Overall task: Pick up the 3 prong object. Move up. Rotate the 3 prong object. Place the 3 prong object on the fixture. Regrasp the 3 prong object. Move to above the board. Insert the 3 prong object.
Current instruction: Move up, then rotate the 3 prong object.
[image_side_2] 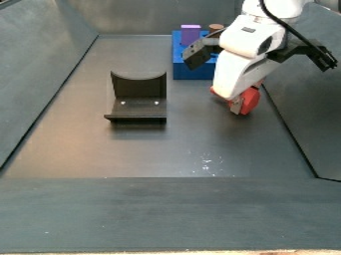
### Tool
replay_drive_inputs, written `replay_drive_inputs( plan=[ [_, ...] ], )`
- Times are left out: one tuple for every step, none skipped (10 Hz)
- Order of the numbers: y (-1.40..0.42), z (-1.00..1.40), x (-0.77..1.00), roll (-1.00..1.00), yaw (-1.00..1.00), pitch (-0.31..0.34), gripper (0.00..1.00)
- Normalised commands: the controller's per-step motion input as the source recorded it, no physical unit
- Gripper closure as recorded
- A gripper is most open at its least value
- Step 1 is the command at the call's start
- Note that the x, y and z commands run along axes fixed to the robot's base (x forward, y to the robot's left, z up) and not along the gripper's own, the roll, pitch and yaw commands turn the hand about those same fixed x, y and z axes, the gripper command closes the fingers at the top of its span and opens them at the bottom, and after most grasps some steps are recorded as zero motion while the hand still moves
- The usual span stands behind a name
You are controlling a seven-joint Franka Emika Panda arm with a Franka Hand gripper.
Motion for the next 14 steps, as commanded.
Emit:
replay_drive_inputs(
  plan=[
    [0.01, 0.78, -0.05, 0.0, 0.0, 0.034, 1.0],
    [0.01, 0.7, -0.06, -0.01, 0.0, 0.062, 1.0],
    [0.01, 0.56, -0.03, -0.01, 0.0, 0.08, 1.0],
    [0.01, 0.44, -0.02, -0.01, 0.0, 0.082, 1.0],
    [0.01, 0.31, -0.02, -0.01, 0.0, 0.072, 1.0],
    [0.72, 0.0, 0.79, 0.0, 0.0, 0.0, 1.0],
    [0.71, -0.13, 0.79, 0.0, -0.01, -0.017, 1.0],
    [0.53, -0.18, 0.65, -0.01, -0.02, 0.033, 1.0],
    [0.42, -0.15, 0.59, -0.02, -0.02, 0.034, 1.0],
    [0.14, -0.06, 0.37, -0.05, -0.02, 0.036, 1.0],
    [0.07, -0.03, 0.27, -0.06, -0.02, 0.042, 1.0],
    [0.0, 0.0, 0.0, 0.0, -1.0, 0.0, 1.0],
    [0.0, 0.02, -0.04, 0.0, -1.0, 0.0, 1.0],
    [0.0, 0.02, -0.04, 0.0, -1.0, -0.001, 1.0]
  ],
)
